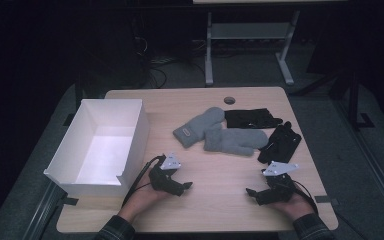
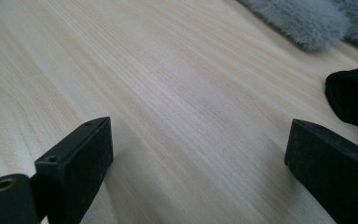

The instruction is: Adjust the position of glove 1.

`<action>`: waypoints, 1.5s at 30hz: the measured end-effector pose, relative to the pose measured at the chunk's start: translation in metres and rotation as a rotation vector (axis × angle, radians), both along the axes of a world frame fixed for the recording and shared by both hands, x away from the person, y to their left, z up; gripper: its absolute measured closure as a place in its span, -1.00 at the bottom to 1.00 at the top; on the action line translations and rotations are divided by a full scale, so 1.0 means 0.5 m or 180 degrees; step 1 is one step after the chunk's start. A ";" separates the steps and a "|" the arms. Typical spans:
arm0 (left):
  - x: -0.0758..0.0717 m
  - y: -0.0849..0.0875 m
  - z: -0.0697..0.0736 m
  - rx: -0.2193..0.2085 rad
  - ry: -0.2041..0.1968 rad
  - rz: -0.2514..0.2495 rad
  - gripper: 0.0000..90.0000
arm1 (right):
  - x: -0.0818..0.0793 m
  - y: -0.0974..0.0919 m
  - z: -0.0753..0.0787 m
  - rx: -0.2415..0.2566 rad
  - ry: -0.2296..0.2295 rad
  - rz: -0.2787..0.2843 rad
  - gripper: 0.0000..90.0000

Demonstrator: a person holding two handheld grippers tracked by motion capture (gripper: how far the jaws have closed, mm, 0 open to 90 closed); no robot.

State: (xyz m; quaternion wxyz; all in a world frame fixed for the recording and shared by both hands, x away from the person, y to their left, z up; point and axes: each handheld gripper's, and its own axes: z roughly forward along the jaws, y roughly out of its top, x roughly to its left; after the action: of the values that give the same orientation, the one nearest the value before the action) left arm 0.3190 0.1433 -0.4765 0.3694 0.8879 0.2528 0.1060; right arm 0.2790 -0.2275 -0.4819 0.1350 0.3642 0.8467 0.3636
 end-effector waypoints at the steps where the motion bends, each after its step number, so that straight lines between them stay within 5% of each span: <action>1: -0.001 0.000 0.001 0.0010 0.0013 0.0002 -0.73 | 0.000 0.000 0.000 0.0000 0.0001 0.0000 -0.83; 6: -0.004 0.003 0.005 0.0024 0.0081 -0.0032 -0.72 | 0.001 -0.001 0.002 -0.0025 0.0025 0.0024 -0.77; 10: -0.014 0.007 0.014 0.0048 0.0059 -0.0002 -0.72 | 0.001 -0.003 0.024 -0.0028 0.0017 -0.0007 -0.40; 13: -0.016 0.011 0.014 0.0048 0.0080 0.0024 -0.72 | 0.008 -0.010 0.038 0.0099 -0.0028 -0.0058 -0.29; 24: -0.030 0.030 0.006 0.0059 0.0046 0.0083 -0.73 | 0.043 0.006 0.059 0.0169 -0.0054 -0.0054 0.16; 27: -0.034 0.037 -0.002 -0.0069 -0.0023 0.0078 -0.73 | 0.061 0.012 0.071 0.0252 -0.0064 -0.0019 0.53; 33: -0.034 0.038 -0.002 -0.0059 -0.0017 0.0077 -0.73 | 0.100 0.017 0.088 0.0347 -0.0118 0.0001 0.96; 45: -0.036 0.040 -0.001 -0.0042 -0.0015 0.0114 -0.73 | 0.189 0.039 0.086 0.0381 -0.0051 -0.0014 1.00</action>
State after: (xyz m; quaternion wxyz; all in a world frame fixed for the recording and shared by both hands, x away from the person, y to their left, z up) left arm 0.3011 0.1633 -0.4768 0.3738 0.8806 0.2684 0.1130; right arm 0.3734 -0.2079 -0.4390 0.1205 0.3706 0.8216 0.4162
